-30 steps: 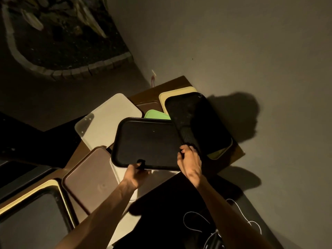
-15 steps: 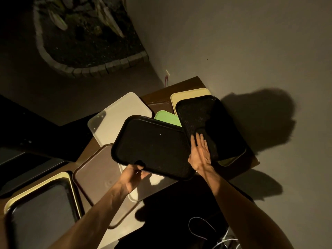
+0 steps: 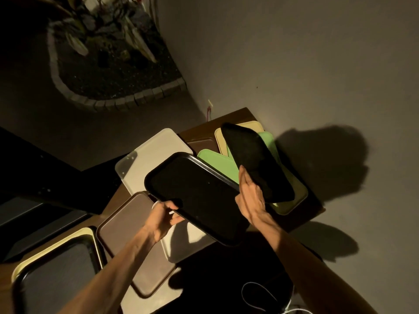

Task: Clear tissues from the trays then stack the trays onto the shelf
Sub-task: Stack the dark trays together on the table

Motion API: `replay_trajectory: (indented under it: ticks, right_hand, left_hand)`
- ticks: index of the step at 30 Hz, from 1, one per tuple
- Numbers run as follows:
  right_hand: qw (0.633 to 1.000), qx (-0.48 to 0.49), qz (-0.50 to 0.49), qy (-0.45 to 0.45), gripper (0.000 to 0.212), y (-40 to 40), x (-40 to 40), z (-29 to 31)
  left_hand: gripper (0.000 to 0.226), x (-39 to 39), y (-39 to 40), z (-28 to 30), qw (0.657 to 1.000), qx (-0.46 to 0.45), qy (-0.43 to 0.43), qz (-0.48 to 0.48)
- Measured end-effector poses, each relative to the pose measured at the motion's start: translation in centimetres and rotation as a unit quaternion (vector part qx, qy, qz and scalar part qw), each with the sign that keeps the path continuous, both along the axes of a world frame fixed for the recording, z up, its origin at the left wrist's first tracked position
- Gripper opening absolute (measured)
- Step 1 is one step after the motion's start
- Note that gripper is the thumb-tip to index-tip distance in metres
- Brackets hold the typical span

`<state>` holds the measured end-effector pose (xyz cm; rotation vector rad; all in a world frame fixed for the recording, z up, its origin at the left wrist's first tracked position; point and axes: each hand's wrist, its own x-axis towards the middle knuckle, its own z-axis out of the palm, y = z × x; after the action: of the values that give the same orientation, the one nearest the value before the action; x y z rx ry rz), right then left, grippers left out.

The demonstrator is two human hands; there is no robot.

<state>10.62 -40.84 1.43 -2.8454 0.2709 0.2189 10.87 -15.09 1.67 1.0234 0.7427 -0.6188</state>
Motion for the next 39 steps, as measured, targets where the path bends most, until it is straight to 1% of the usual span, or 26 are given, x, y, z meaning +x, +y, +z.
replay_trajectory:
  ticks: [2,4,6,7,9,10,13,15,17,20,23,26,29,33,35,37,39]
  right_hand:
    - [1.0,0.013,0.01,-0.022,0.083,1.1,-0.5,2.1]
    - [0.998,0.014,0.045,-0.048,0.086,2.5,-1.5,3.4]
    - [0.994,0.01,0.082,-0.07,0.091,3.7,-2.6,3.9]
    - [0.992,0.009,0.098,-0.082,0.093,4.2,-3.2,4.2]
    - [0.987,0.013,0.133,-0.085,0.097,5.5,-4.2,4.7]
    - [0.985,0.031,0.15,-0.078,0.098,6.2,-4.6,4.8]
    - [0.971,0.141,0.194,-0.005,0.089,7.6,-5.3,4.1]
    - [0.955,0.238,0.172,0.034,0.079,7.7,-5.5,3.4]
    - [0.935,0.314,0.153,0.06,0.068,7.8,-5.8,2.8]
    - [0.905,0.385,0.154,0.1,0.058,8.5,-6.1,2.6]
    - [0.871,0.435,0.161,0.158,0.062,9.6,-6.4,3.3]
    - [0.858,0.443,0.169,0.198,0.06,11.2,-6.5,3.9]
    - [0.863,0.422,0.186,0.204,0.052,13.1,-6.9,3.8]
    - [0.853,0.437,0.19,0.213,0.05,14.8,-7.4,3.3]
    - [0.85,0.431,0.204,0.224,0.048,15.7,-7.4,3.6]
    - [0.86,0.398,0.232,0.221,0.046,16.9,-6.9,3.8]
    - [0.888,0.361,0.235,0.16,0.043,17.8,-5.6,3.5]
  left_hand:
    - [0.031,-0.1,-0.3,0.5,1.0,-0.007,0.003,-0.01]
    - [0.034,-0.2,-0.5,1.1,1.0,-0.018,0.002,-0.023]
    - [0.045,-0.2,-0.5,1.5,0.999,-0.035,-0.01,-0.024]
    - [0.047,-0.1,-0.4,1.9,0.999,-0.04,-0.021,-0.021]
    - [0.043,-0.1,-0.1,2.5,0.997,-0.049,-0.048,-0.019]
    - [0.04,-0.1,0.2,2.8,0.997,-0.049,-0.057,-0.016]
    - [0.041,0.0,1.6,3.4,0.997,-0.039,-0.066,-0.004]
    - [0.048,-0.1,2.9,3.6,0.997,-0.035,-0.062,0.011]
    - [0.054,-0.5,4.0,3.7,0.997,-0.031,-0.058,0.033]
    - [0.055,-1.0,5.7,3.6,0.997,-0.021,-0.053,0.051]
    - [0.052,-1.8,7.4,3.8,0.996,-0.019,-0.064,0.05]
    - [0.048,-2.5,8.8,3.9,0.996,-0.003,-0.076,0.052]
    - [0.045,-3.1,10.2,3.8,0.995,0.027,-0.078,0.061]
    - [0.016,-3.7,12.1,4.1,0.991,0.071,-0.086,0.077]
    - [0.012,-4.2,13.1,4.5,0.99,0.082,-0.089,0.069]
    - [0.015,-4.6,14.3,4.6,0.992,0.076,-0.085,0.062]
    - [0.019,-5.2,15.7,4.5,0.993,0.069,-0.083,0.05]
